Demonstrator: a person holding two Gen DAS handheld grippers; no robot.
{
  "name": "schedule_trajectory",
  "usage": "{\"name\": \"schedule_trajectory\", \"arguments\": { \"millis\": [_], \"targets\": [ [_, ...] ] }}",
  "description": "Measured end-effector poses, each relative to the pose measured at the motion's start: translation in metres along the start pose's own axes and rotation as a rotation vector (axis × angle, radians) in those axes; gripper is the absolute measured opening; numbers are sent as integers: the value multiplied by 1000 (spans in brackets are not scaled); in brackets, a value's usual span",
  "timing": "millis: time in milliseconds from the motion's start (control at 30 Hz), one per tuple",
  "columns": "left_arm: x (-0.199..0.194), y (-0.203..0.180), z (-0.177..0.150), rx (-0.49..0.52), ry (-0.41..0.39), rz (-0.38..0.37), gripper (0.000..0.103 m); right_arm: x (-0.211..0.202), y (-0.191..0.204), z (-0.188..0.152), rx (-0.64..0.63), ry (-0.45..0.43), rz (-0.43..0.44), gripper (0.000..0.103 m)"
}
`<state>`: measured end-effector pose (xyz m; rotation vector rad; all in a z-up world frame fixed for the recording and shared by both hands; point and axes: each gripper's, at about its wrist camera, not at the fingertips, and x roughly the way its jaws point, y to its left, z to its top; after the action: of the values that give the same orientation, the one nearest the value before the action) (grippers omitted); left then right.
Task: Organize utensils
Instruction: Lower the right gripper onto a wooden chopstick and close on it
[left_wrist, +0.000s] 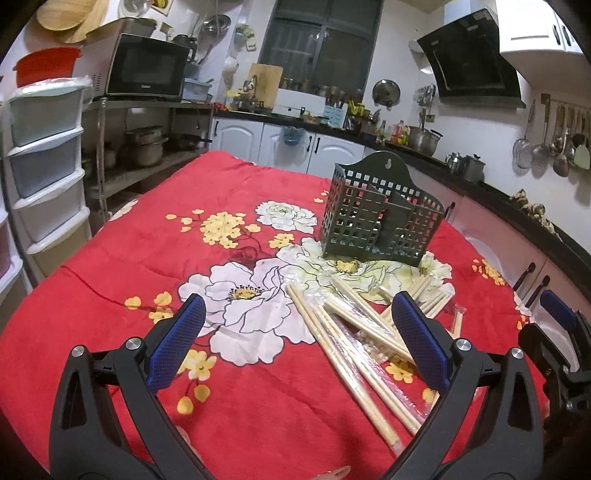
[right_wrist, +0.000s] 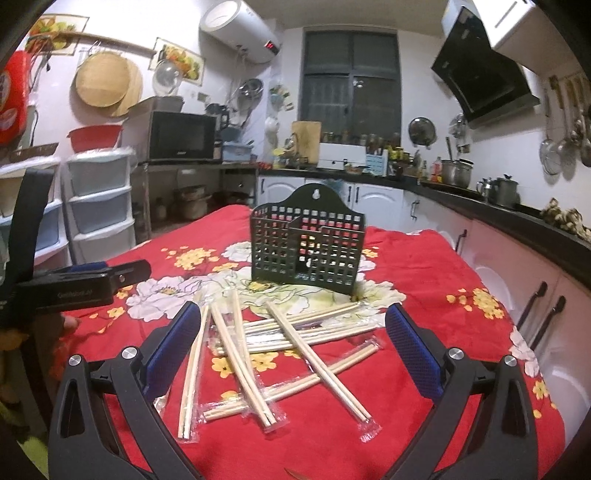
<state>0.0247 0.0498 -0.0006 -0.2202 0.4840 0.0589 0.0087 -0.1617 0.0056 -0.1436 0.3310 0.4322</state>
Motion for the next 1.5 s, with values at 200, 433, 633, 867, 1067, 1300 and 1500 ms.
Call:
{"name": "schedule_trajectory", "arguments": {
  "millis": [200,433,633,867,1067,1300,1500],
  "targets": [
    [15,6,13,8,57,2,93,16,6,13,-41,32,36,97],
    [36,9,26,10,115,-51,93,37,7,28,-68,70,78,93],
    [54,9,37,-6,162,-93,93,66,1,40,-70,161,127,77],
    [82,13,40,-38,269,-147,79,102,-1,43,-102,285,180,58],
    [109,23,33,-93,381,-185,60,134,-3,37,-117,405,253,42],
    [137,35,29,-160,502,-213,48,167,-3,28,-134,516,296,31],
    [158,40,34,-203,554,-227,40,184,-8,25,-128,574,322,30]
  ]
}}
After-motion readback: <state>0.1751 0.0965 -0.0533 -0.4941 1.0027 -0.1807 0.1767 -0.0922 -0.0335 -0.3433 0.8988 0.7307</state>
